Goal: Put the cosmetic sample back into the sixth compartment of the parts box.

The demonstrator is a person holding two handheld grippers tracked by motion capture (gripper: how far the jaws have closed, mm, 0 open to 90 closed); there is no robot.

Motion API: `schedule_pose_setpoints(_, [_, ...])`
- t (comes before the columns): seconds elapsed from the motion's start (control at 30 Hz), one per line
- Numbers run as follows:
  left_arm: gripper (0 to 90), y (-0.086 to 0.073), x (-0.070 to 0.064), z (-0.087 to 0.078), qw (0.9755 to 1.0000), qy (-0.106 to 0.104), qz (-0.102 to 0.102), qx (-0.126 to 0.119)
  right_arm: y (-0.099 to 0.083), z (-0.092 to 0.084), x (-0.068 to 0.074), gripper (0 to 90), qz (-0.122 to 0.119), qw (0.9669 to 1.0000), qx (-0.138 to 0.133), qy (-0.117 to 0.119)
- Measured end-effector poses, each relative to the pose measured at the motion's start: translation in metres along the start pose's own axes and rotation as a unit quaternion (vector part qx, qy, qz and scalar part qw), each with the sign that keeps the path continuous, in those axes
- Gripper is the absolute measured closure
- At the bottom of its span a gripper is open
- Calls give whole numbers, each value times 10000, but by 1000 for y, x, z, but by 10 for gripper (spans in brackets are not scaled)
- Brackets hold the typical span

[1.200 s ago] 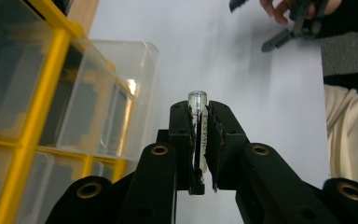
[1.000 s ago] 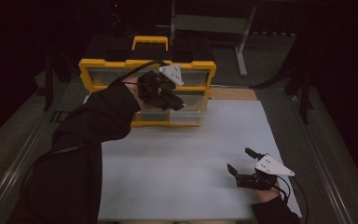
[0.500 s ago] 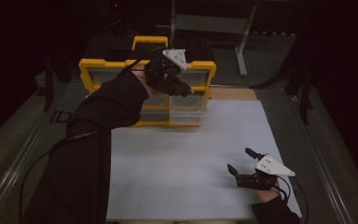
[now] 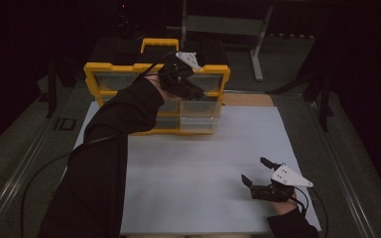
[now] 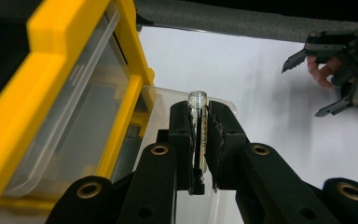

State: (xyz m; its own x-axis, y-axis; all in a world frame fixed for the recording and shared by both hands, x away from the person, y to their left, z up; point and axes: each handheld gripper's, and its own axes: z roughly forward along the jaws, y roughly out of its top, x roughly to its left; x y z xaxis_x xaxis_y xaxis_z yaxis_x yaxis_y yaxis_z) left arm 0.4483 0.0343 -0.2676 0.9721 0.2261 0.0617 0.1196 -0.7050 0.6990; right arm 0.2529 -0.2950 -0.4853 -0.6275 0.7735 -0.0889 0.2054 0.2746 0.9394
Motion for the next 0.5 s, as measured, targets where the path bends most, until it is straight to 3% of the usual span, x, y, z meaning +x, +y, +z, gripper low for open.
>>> schedule_pose_setpoints(0.23, [813, -4, 6, 12, 9999, -33, -124, -53, -1, -1, -1, 95, 6, 10000, -14, 7])
schedule_pose_setpoints(0.5, [812, -10, 10, 21, 9997, 1, -240, 77, -1, -1, -2, 95, 10, 10000, -3, 12])
